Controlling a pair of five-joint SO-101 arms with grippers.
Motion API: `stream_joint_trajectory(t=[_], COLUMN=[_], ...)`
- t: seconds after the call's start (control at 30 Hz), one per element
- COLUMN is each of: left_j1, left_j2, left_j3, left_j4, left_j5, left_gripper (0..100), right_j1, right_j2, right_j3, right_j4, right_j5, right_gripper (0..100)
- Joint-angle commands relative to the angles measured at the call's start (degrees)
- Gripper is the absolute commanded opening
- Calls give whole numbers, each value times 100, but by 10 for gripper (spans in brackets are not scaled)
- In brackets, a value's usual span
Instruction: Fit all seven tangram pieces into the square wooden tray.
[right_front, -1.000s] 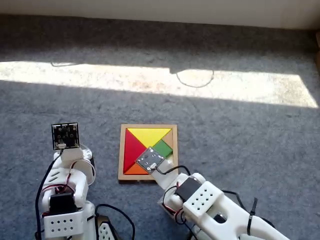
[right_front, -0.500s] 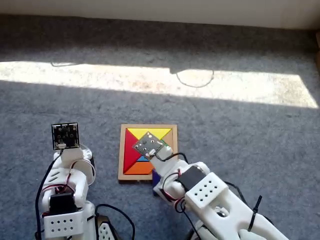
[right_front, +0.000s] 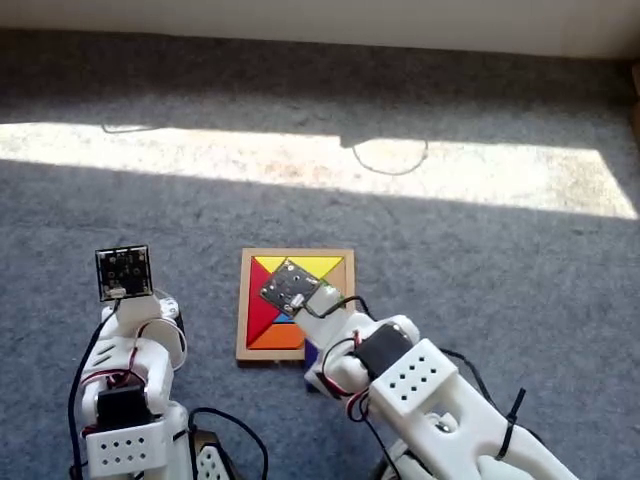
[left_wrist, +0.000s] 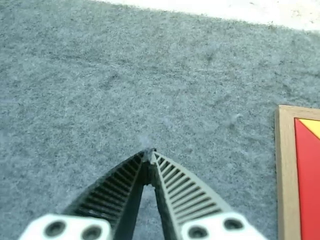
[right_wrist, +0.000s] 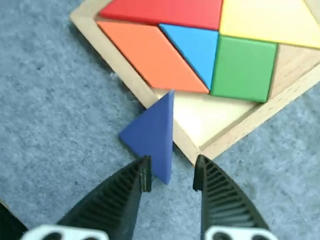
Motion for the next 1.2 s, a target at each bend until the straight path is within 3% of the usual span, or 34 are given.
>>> stream_joint_trajectory(t=[0.0, 0.23, 0.43, 0.8, 1.17], left_j1=[-92, -92, -92, -92, -92], left_j2=[-251, -251, -251, -251, -251], left_j3=[110, 110, 110, 110, 110], left_j4=[-9, -9, -9, -9, -9], left_j5=[-35, -35, -35, -35, -35], left_gripper=[6, 6, 6, 6, 6], right_j1=[-514, -646, -453, -163, 374], right_j2=[-31, 242, 1429, 1780, 3152], right_j3=[-347, -48, -233, -567, -1701], right_j4=[75, -1068, -1174, -1218, -1262], right_j5=[-738, -1415, -1802, -1758, -1169], right_gripper=[137, 63, 52, 52, 51])
